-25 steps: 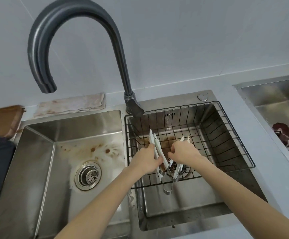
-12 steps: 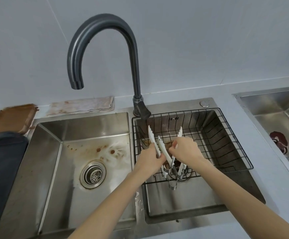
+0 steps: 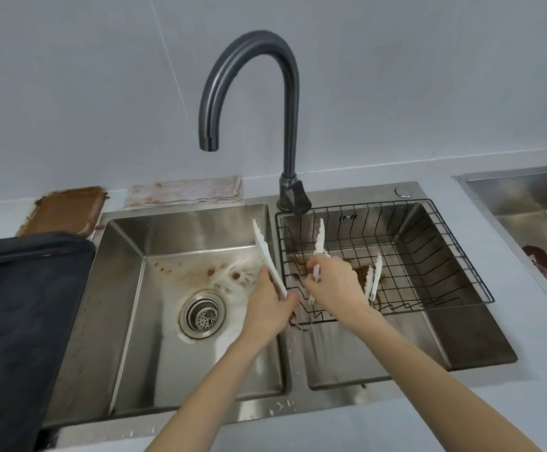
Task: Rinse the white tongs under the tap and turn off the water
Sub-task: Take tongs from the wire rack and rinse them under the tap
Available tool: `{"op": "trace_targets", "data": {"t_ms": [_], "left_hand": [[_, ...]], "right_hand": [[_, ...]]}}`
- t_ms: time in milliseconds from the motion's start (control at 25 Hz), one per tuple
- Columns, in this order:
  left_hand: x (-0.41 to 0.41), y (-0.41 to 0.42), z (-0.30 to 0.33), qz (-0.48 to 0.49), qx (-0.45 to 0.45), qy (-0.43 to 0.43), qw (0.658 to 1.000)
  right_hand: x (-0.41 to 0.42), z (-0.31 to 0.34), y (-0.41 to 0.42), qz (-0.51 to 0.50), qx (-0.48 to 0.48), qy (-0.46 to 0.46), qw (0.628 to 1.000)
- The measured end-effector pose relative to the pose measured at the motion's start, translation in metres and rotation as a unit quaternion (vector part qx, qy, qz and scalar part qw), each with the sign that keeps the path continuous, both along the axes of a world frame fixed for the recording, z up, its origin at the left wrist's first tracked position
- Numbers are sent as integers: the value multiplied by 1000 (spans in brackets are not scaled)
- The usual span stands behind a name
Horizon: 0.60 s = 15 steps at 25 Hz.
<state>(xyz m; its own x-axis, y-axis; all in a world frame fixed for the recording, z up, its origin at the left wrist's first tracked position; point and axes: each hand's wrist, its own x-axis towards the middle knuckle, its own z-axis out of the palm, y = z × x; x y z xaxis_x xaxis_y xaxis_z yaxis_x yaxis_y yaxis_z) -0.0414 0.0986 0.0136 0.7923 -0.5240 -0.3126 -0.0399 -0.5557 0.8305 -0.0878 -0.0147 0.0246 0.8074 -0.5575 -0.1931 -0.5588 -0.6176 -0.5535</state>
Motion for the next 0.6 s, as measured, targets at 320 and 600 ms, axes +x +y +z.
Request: {"op": "trace_targets", "data": {"t_ms": [320,600], "left_hand": [[31,63,-3,82,-4,67,994],[67,105,-4,98,-6,67,993]], "right_hand": [[25,-4,68,35,4,-17,999],[58,-2,94,56,34,-50,997]]}}
